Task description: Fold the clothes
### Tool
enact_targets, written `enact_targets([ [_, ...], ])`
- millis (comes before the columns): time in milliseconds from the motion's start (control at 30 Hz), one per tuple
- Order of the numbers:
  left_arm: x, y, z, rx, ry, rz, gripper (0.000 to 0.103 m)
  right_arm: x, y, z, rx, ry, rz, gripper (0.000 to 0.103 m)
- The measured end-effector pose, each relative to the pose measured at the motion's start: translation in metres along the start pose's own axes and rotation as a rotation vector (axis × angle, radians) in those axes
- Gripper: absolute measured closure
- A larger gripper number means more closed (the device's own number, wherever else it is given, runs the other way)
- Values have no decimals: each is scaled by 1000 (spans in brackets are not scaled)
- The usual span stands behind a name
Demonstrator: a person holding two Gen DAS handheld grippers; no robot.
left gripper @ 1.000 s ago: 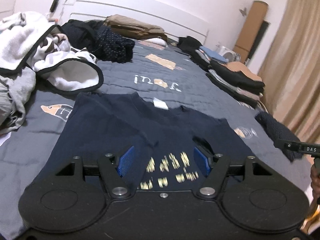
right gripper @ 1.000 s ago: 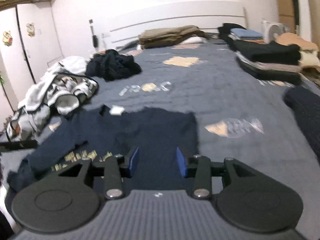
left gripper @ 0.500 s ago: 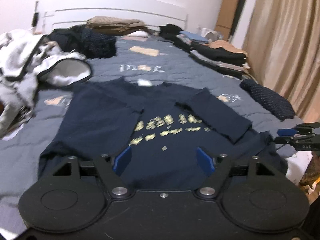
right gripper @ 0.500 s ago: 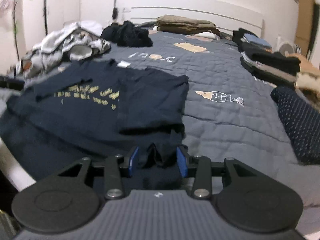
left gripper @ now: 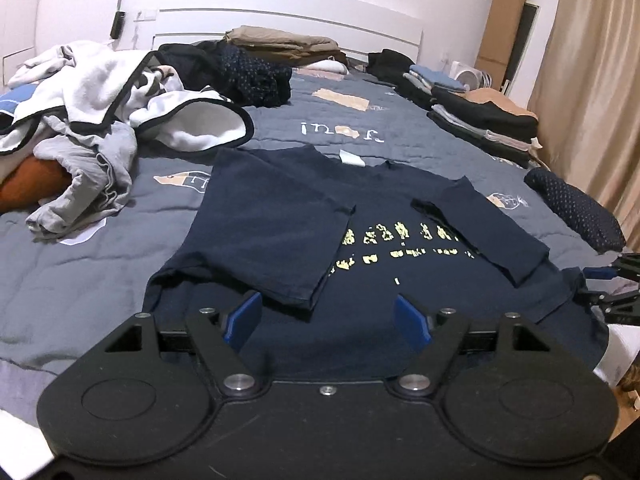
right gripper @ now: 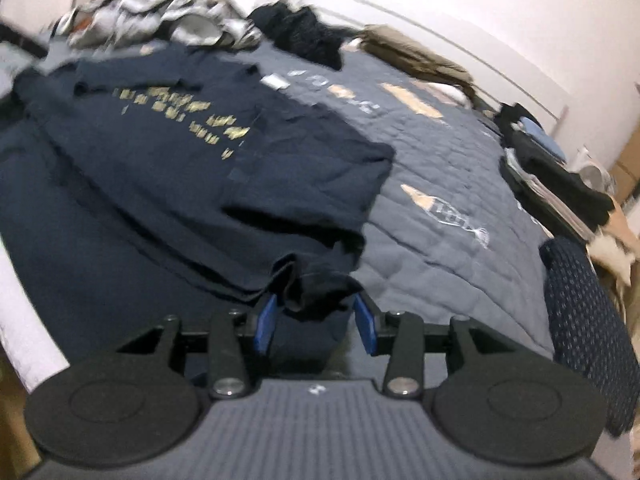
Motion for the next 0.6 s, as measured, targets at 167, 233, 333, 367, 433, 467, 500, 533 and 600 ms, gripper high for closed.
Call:
enact_targets([
  [167, -1, 5, 1, -1, 1, -16, 30, -9, 7, -1, 92, -17, 47, 50],
  [233, 0, 8, 1, 6, -4, -20, 30, -14, 7, -2, 138, -34, 87, 50],
  [333, 1, 16, 0, 32, -6, -29, 30, -20, 8, -4, 181, -54, 117, 51],
  [367, 2, 20, -1, 40, -5, -36, 30, -22, 7, -5, 178, -56, 109, 52],
  [433, 2, 29, -4, 17, 5, -66, 30, -23, 4, -7, 151, -59, 96, 67],
  [467, 4, 34, -6, -12, 5, -84, 30, -23, 1, -9, 128, -59, 91, 72],
  [500, 6, 38, -7, -46, 4, -102, 30, -23, -1, -10, 104, -59, 86, 79],
  [533, 8, 43, -8, -79, 2, -120, 30, -23, -4, -12, 80, -60, 80, 85],
  [600, 11, 53, -7, -144, 15, -146, 30, -24, -8, -14, 29, -57, 66, 86],
])
Point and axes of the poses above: each gripper's, at about its wrist camera, not at the fingertips, and x roughly against the way its jaws point, y to its left, z to its underside, the point moved 2 cm from there along -x, roughly the way its jaws point, and after that the axes turned 1 degree about -x, right-handed, at the moved point
